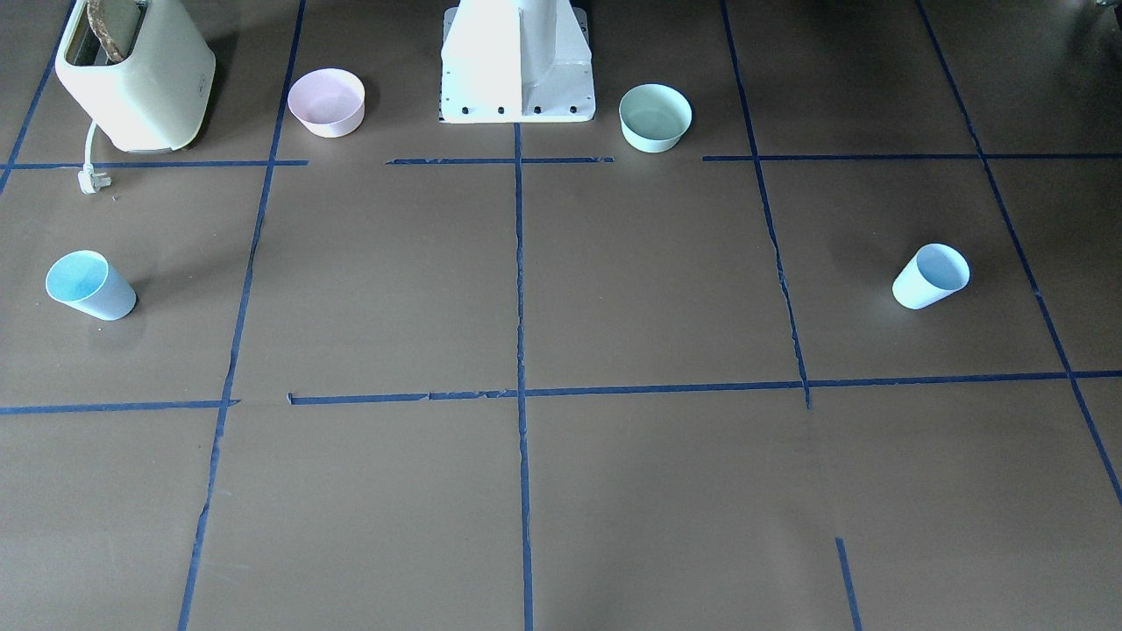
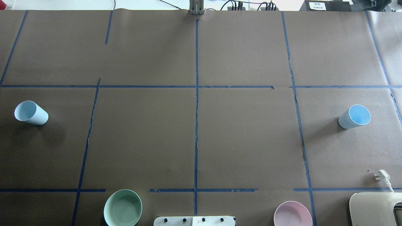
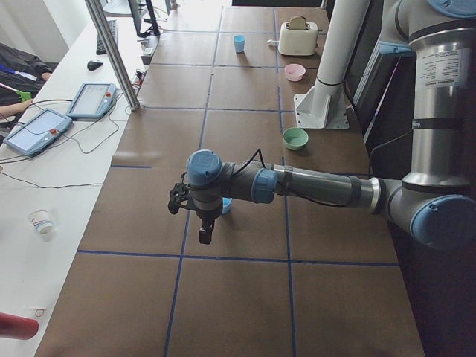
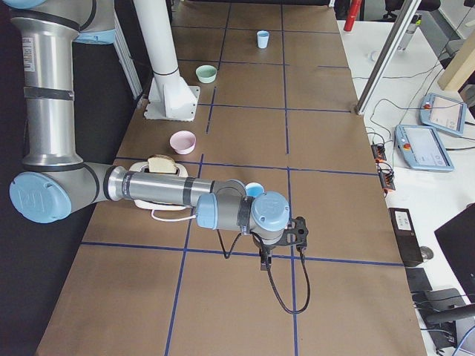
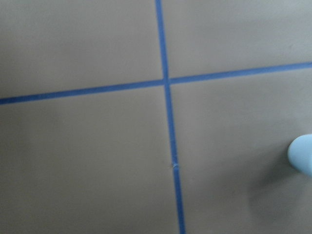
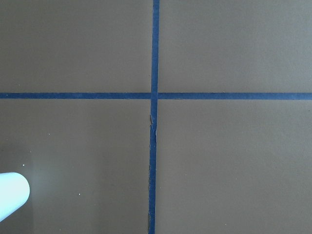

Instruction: Stack blue cups with both arms

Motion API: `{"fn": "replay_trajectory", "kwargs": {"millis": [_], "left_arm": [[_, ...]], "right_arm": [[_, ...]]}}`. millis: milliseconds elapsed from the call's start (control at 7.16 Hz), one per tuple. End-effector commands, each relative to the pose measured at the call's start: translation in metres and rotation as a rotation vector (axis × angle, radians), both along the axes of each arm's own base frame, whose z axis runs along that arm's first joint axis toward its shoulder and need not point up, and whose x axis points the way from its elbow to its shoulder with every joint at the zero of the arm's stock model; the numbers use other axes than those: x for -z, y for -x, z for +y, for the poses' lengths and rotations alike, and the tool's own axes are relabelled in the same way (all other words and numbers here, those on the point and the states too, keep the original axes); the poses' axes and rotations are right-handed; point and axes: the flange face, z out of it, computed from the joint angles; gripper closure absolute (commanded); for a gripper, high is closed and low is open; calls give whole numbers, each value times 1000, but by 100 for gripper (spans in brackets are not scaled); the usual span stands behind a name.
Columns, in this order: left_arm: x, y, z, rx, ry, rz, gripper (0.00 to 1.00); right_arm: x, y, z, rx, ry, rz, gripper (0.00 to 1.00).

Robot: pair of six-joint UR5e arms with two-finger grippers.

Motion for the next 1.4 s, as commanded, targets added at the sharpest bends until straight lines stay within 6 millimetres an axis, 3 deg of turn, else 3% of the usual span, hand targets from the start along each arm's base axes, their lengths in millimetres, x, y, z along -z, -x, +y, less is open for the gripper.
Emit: {"fn": "replay_trajectory", "kwargs": {"millis": [0, 140, 419, 559, 978, 1118, 1257], "left_arm": [[40, -88, 2, 9, 69, 62, 0], [32, -117, 1, 20, 76, 85, 0], [-7, -173, -1, 94, 76, 88, 0], [-25, -187, 0, 89, 83, 76, 0], [-42, -190, -1, 88, 110, 59, 0], [-50, -203, 4, 62, 118, 53, 3], [-50, -205, 5, 58, 121, 54, 23]], "right_arm": [[0, 0, 1, 0, 0, -1, 0], [1, 0, 0, 0, -2, 0, 0], [5, -1, -5, 0, -11, 5, 0], [5, -1, -5, 0, -11, 5, 0], [5, -1, -5, 0, -11, 5, 0], [4, -1, -5, 0, -9, 5, 0], [4, -1, -5, 0, -9, 3, 0]]}}
